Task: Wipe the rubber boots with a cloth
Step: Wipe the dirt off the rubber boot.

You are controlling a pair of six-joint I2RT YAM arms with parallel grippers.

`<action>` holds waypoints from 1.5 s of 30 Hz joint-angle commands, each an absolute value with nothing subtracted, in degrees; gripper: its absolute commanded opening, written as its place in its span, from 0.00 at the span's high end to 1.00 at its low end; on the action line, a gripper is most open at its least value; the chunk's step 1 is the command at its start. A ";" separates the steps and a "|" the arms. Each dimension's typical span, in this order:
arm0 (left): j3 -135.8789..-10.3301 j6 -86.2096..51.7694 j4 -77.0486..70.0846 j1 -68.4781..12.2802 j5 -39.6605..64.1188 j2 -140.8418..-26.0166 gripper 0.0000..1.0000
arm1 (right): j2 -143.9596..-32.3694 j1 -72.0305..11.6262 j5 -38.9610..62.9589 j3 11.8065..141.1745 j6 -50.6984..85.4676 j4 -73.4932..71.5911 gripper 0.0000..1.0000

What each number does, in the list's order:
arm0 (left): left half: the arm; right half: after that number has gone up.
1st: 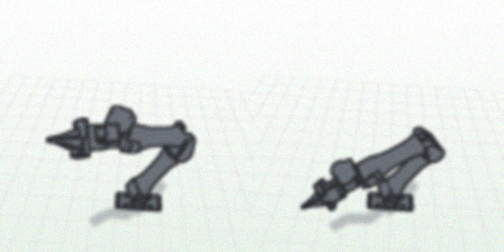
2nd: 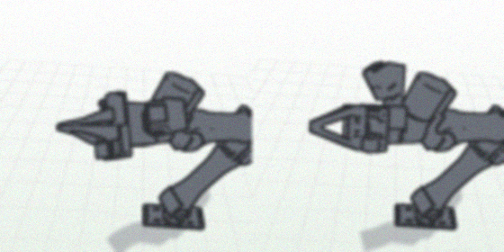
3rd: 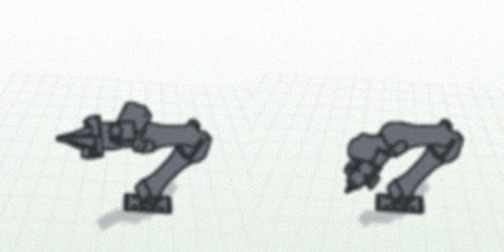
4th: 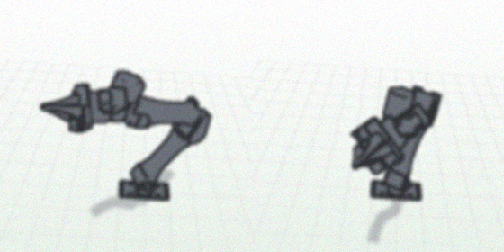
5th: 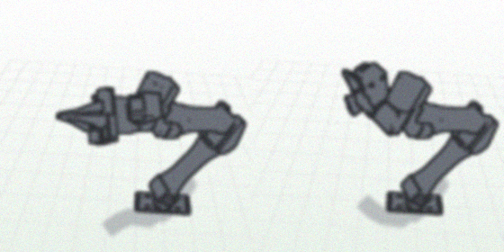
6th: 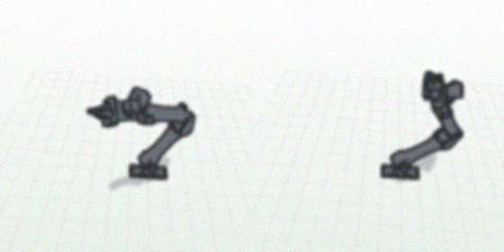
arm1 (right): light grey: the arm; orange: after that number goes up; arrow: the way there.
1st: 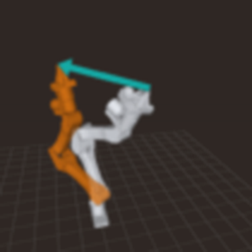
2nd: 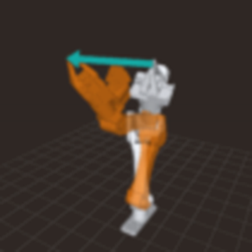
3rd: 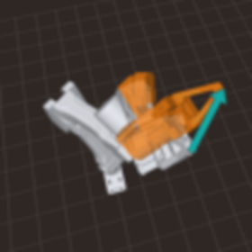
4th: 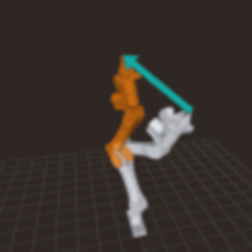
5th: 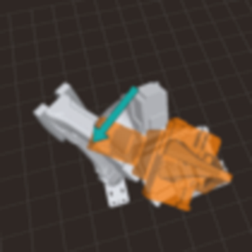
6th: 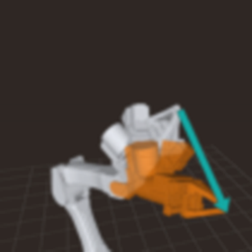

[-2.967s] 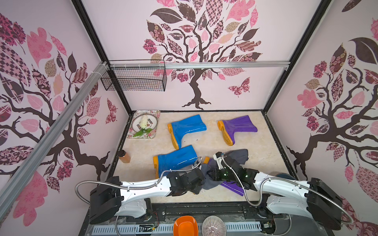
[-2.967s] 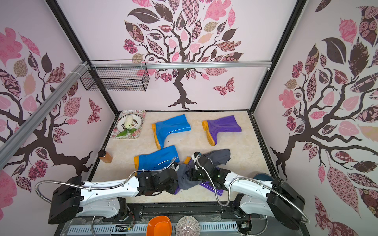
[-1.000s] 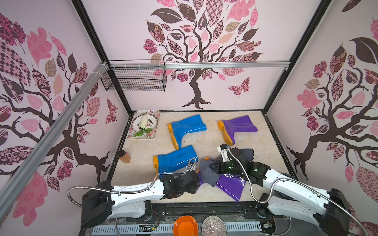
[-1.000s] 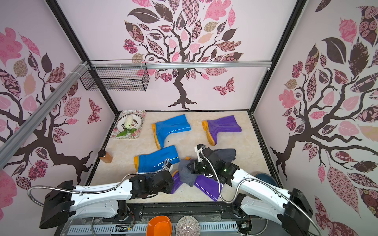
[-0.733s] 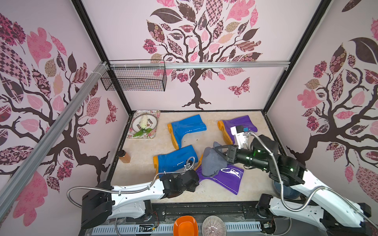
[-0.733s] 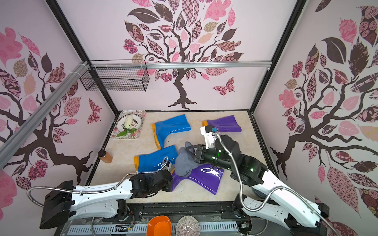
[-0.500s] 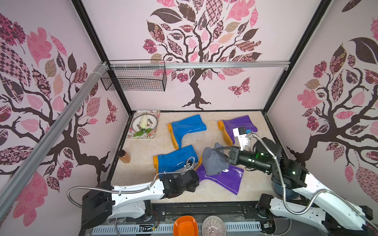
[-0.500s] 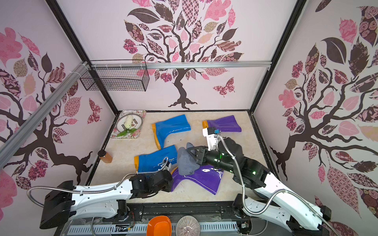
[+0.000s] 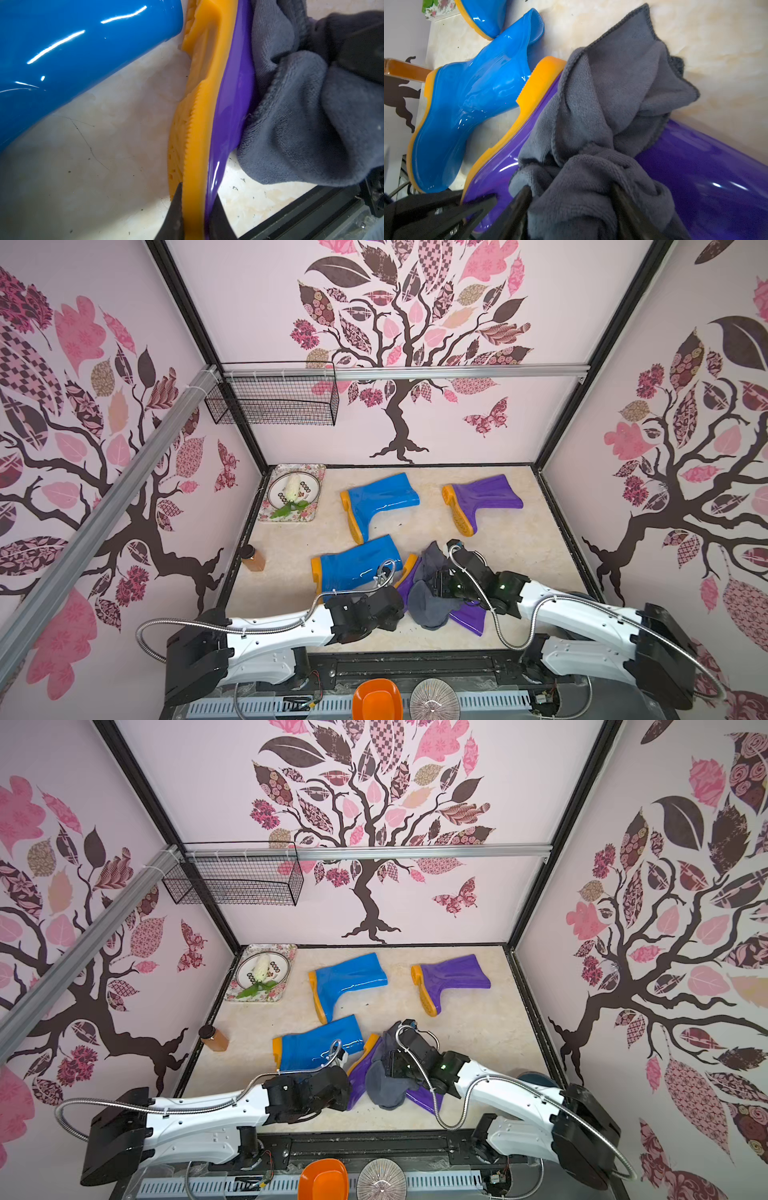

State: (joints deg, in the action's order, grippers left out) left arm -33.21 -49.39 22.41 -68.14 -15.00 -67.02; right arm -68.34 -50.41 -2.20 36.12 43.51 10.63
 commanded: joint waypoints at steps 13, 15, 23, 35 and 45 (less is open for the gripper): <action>-32.24 -49.31 17.40 -67.94 -13.61 -65.61 1.00 | -75.48 -53.14 11.18 37.24 42.89 -2.96 1.00; -32.45 -49.39 17.49 -67.94 -13.71 -65.24 1.00 | -75.95 -56.12 13.27 37.02 45.49 -5.91 1.00; -32.69 -50.18 17.22 -67.94 -12.93 -64.95 1.00 | -75.19 -49.62 14.88 33.34 44.48 -6.50 1.00; -33.22 -52.20 15.03 -67.92 -12.05 -64.23 1.00 | -73.17 -62.91 18.63 28.59 46.92 -13.00 1.00; -33.24 -53.46 14.16 -67.94 -10.74 -64.47 1.00 | -68.70 -53.50 14.63 25.79 45.48 -10.66 1.00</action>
State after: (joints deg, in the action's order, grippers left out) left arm -32.73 -52.51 21.45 -67.85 -10.61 -65.78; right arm -72.42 -59.05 16.91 26.30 44.95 -11.16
